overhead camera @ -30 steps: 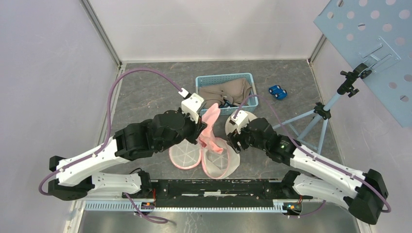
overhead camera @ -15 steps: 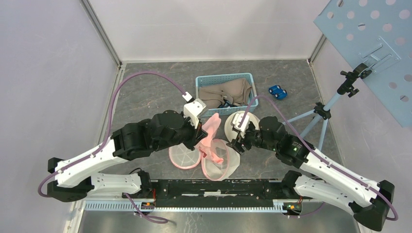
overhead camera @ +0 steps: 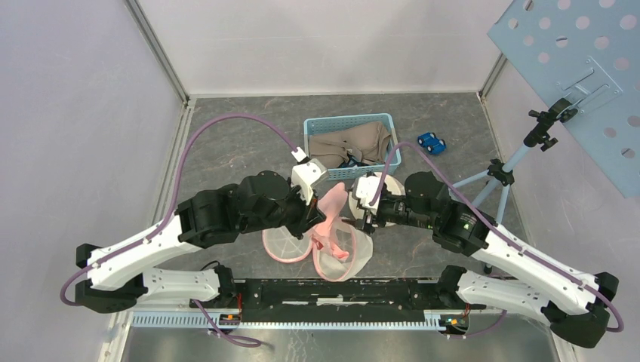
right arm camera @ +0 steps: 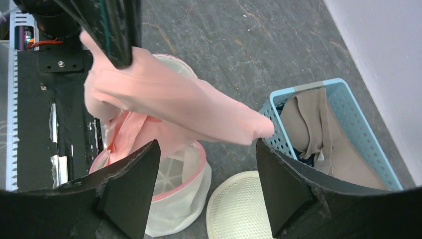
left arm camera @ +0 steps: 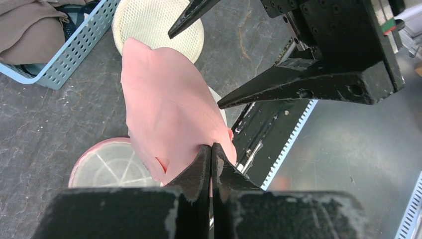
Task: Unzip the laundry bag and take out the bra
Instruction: Pick up the bra from the laundry bag.
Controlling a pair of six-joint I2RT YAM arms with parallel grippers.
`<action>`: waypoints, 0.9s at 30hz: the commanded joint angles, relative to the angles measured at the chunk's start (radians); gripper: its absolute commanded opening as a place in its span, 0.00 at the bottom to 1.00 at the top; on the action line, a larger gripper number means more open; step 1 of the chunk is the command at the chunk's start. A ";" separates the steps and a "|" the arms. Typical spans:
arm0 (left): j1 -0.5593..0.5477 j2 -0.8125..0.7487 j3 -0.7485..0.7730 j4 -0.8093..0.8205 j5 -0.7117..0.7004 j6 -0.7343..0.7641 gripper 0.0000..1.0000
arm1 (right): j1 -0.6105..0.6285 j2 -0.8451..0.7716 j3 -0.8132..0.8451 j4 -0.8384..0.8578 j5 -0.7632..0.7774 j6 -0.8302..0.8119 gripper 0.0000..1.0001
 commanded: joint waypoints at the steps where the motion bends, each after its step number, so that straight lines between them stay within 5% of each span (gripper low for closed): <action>1: 0.006 0.003 0.041 0.025 0.047 0.054 0.02 | 0.031 -0.001 0.054 -0.040 -0.011 -0.083 0.77; 15: 0.006 0.024 0.049 0.038 0.163 0.066 0.02 | 0.096 0.050 0.096 -0.071 -0.065 -0.167 0.67; 20: 0.024 0.017 0.052 0.057 0.175 0.059 0.02 | 0.116 0.063 0.088 -0.057 -0.073 -0.155 0.47; 23: 0.062 0.003 0.047 0.071 0.173 0.044 0.02 | 0.129 0.054 0.081 -0.039 -0.069 -0.133 0.26; 25: 0.090 -0.014 0.044 0.082 0.089 0.005 0.02 | 0.130 0.051 0.087 -0.036 -0.043 -0.104 0.06; 27: 0.115 -0.041 0.039 0.083 -0.030 -0.030 0.04 | 0.130 0.054 0.105 -0.046 0.016 -0.052 0.00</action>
